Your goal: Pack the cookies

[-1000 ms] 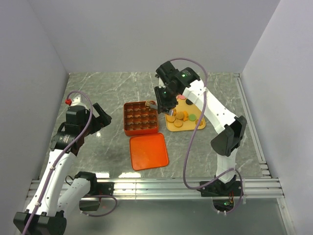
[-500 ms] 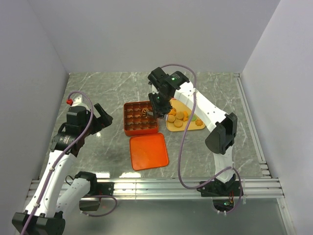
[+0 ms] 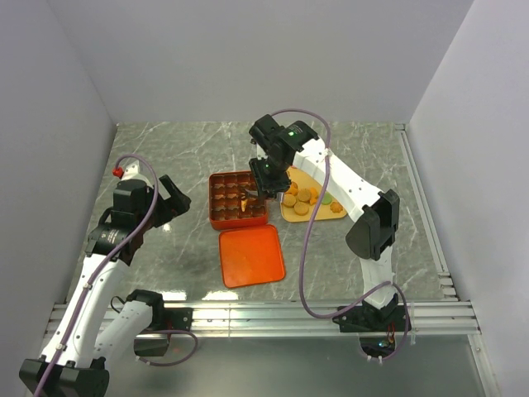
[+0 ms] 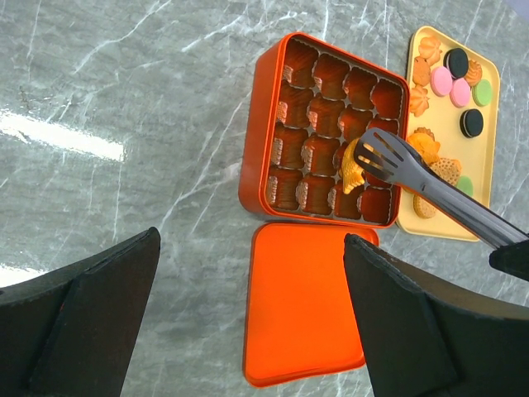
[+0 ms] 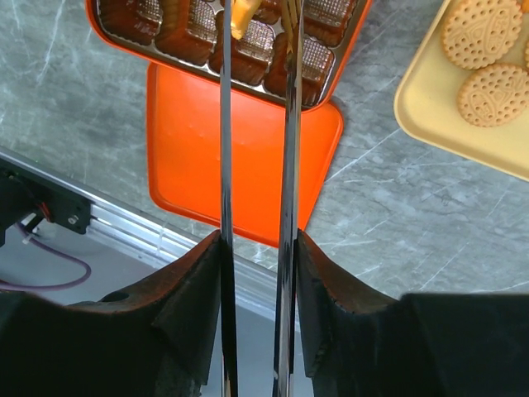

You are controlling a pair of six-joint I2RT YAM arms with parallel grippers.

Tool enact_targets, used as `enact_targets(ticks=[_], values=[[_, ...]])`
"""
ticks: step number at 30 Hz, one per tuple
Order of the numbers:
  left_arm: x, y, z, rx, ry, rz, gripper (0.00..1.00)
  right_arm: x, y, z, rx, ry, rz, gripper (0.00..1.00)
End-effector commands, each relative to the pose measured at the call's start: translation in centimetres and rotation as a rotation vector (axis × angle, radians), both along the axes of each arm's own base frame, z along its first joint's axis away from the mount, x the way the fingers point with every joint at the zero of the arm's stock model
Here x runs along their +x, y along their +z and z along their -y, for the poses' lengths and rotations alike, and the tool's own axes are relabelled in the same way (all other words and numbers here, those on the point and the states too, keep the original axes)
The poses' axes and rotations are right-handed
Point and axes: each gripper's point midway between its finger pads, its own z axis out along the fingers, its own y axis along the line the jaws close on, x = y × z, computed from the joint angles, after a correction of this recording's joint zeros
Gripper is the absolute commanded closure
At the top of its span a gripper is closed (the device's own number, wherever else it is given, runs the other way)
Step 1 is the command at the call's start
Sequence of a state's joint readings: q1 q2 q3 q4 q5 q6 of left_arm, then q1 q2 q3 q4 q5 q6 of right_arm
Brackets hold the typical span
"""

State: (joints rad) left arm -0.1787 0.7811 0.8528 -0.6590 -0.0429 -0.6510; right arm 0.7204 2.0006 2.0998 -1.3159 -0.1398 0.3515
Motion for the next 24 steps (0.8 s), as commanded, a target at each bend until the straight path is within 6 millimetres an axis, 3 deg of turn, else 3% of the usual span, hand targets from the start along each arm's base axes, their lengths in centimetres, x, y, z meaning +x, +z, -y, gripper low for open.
enact_targets(ticks=[1,12,18,24], values=[[0.1,0.7,-0.1,-0.006,0.013,0.029,0.01,0.5,0.5,-0.5,0.013,0.004,0.032,0.55],[0.1,0.5,0.0,-0.004,0.014,0.022,0.01,0.5,1.5,-0.4,0.023,-0.003,0.049,0.54],[0.1,0.4,0.0,-0.005,0.015,0.020,0.01,-1.1,2.8,-0.2,0.049,0.000,0.052,0.54],[0.1,0.5,0.0,-0.006,0.013,0.023,0.01,-2.9,2.3,-0.3,0.029,0.016,0.046,0.54]])
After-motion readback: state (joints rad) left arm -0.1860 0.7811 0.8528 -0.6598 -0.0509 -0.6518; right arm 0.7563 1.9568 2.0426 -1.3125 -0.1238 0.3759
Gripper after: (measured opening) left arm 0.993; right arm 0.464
